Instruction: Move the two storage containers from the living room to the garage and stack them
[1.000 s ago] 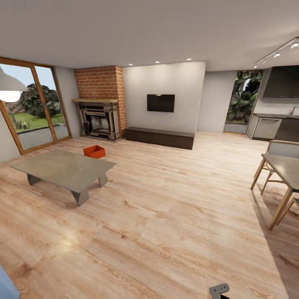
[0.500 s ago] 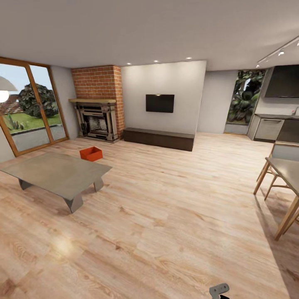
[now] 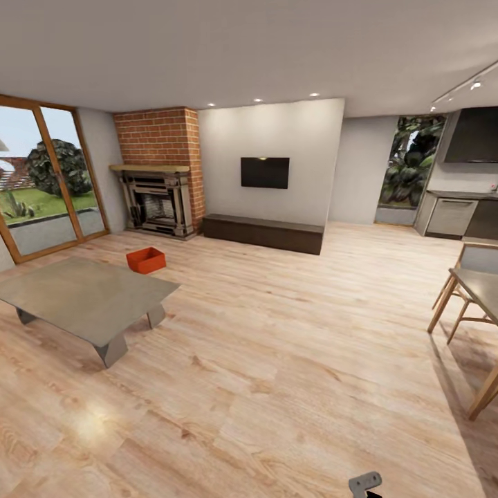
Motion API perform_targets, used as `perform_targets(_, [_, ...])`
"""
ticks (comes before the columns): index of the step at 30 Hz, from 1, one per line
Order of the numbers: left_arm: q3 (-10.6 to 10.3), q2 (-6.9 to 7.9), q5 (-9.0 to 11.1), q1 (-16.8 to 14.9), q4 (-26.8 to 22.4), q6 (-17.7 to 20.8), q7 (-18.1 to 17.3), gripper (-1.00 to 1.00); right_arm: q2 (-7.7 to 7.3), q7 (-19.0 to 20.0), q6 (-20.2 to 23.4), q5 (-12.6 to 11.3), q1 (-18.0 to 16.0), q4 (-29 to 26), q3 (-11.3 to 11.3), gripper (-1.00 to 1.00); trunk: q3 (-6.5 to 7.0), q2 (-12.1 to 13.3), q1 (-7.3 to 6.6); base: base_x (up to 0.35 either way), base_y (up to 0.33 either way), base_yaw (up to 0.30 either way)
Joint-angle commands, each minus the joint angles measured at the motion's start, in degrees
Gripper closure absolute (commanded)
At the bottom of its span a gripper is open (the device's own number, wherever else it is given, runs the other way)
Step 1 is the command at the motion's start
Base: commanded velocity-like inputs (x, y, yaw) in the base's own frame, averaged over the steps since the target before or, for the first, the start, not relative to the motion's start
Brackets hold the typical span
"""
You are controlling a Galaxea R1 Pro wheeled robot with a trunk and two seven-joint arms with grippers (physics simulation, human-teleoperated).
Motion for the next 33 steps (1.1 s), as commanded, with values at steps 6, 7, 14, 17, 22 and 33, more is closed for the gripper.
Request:
perform_targets(6, [0.0,-0.02,0.0,-0.1,0.2,-0.4,0.1,-1.0,0.0,-0.2,-0.4,0.2,-0.1,0.2,0.4,-1.0,-0.13,-0.1,0.07,0.328,-0.105,0.0])
perform_targets(7, [0.0,-0.02,0.0,-0.1,0.2,-0.4,0.1,-1.0,0.0,-0.2,-0.4,0.2,-0.1,0.2,0.4,-1.0,-0.13,-0.1,0.07,0.328,-0.105,0.0])
perform_targets(14, [0.0,-0.02,0.0,-0.1,0.2,-0.4,0.1,-1.0,0.0,-0.2,-0.4,0.2,-0.1,0.2,0.4,-1.0,-0.13,-0.1,0.07,0.328,-0.105,0.0])
perform_targets(17, [0.0,-0.02,0.0,-0.1,0.2,-0.4,0.1,-1.0,0.0,-0.2,-0.4,0.2,-0.1,0.2,0.4,-1.0,-0.13,-0.1,0.07,0.328,-0.105,0.0])
perform_targets(22, [0.0,-0.02,0.0,-0.1,0.2,-0.4,0.1,-1.0,0.0,-0.2,-0.4,0.2,-0.1,0.2,0.4,-1.0,-0.13,-0.1,0.07,0.328,-0.105,0.0])
perform_targets(33, [0.0,0.0,0.0,-0.1,0.2,-0.4,0.1,-1.0,0.0,-0.2,-0.4,0.2,-0.1,0.2,0.4,-1.0,-0.13,-0.1,0.07,0.328,-0.105,0.0])
